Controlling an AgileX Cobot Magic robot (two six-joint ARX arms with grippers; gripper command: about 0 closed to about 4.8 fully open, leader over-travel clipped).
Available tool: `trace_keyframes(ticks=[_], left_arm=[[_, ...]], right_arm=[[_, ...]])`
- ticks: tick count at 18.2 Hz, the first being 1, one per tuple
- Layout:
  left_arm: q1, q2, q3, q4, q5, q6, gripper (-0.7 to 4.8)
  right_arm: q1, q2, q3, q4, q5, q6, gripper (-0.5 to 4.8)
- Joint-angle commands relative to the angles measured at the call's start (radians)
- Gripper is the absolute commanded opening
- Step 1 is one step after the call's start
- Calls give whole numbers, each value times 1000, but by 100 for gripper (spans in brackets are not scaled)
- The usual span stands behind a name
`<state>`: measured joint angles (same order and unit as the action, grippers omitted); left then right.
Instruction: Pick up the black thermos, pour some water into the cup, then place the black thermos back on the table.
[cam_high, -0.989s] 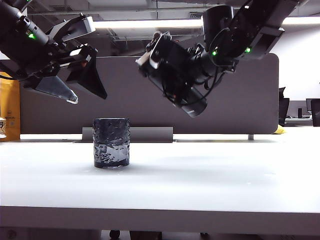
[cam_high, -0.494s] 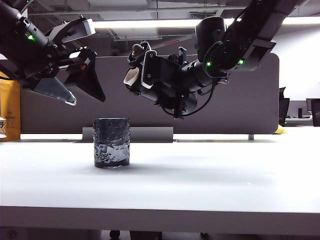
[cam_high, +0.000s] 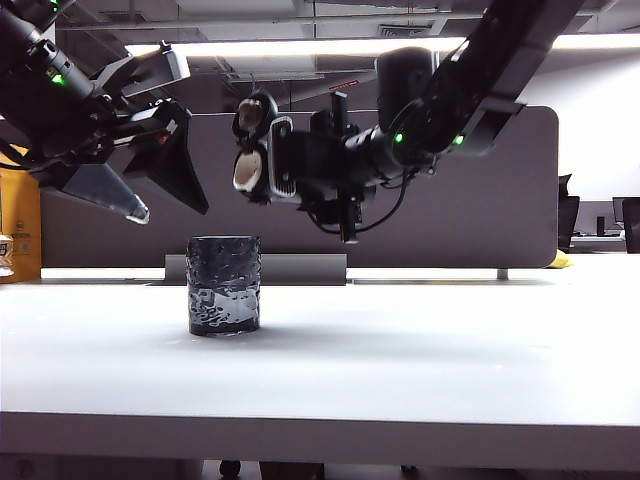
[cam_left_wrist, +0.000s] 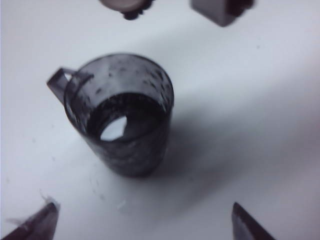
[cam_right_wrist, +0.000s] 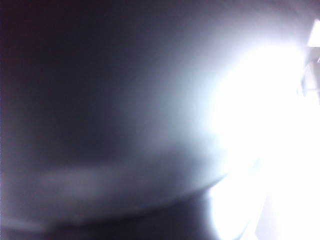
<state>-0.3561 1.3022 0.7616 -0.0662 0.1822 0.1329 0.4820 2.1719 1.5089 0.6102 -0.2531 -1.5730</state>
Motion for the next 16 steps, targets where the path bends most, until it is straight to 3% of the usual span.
trace_keyframes(ticks=[1, 5, 13, 16], left_arm=[[2, -3, 5, -34, -6, -10, 479], [2, -3, 5, -30, -6, -10, 479], [2, -3, 5, -33, -7, -10, 479], [2, -3, 5, -33, -14, -10, 479]], right_arm=[[2, -13, 10, 57, -12, -37, 44], [21, -13, 10, 68, -17, -239, 44], [34, -13, 10, 69, -15, -400, 44], [34, -13, 10, 101, -13, -403, 44]])
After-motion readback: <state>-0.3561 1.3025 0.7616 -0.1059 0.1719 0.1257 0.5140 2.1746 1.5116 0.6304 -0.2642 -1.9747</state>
